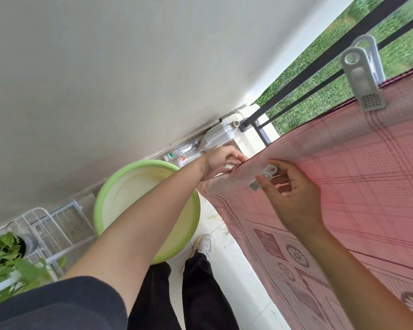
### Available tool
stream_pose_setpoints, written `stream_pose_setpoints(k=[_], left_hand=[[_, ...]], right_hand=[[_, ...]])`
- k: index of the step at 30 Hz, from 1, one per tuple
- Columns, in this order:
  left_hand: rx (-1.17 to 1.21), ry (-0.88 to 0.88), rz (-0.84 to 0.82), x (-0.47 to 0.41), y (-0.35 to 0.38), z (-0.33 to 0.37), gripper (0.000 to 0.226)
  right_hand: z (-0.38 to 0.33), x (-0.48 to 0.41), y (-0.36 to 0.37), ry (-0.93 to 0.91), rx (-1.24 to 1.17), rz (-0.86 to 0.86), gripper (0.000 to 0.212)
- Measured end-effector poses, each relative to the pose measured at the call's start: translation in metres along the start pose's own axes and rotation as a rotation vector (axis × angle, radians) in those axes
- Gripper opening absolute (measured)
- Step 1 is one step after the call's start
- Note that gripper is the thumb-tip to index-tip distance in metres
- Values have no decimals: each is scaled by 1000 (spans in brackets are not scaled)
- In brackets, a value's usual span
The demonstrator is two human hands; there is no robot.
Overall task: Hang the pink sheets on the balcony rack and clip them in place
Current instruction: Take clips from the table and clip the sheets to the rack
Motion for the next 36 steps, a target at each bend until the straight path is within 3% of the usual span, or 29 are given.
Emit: stream_pose_setpoints(k=[2, 5, 11, 14, 16, 18, 22, 30, 36], left_hand=[[-23, 22, -44, 4, -5, -1, 23], [-246, 143, -43, 6, -4, -8, 35], [-578, 241, 188, 0, 3, -2, 16], [-663, 240, 277, -8, -5, -1, 30], [-610, 235, 319, -14, -5, -2, 12], [-541, 242, 318, -15, -9, -2, 36], [-567, 262, 213, -9, -23, -2, 13], [-255, 184, 242, -9, -28, -27, 25], [-211, 190, 260, -10, -27, -32, 19]], right_hand=[[0, 0, 0, -5, 3, 5, 29], [-5, -1, 1, 3, -2, 11, 28], [-36, -6, -1, -119, 14, 10, 34], [-68, -17, 2, -273, 66, -35, 43], [-88, -31, 4, -313, 107, -71, 48], [-104, -52, 11, -251, 147, -113, 51], [-114, -92, 27, -161, 309, -149, 49], [-79, -137, 54, 33, 556, -366, 42], [-67, -138, 67, -38, 601, -406, 34]])
Point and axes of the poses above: each hand's wrist, its own x-axis away from the middle knuckle, its own y-axis out of the palm, z = x × y, the point moved 1 cm from there along -x, towards the middle knuckle, and after that the axes turned 3 degrees about z, right-handed, at the moved point
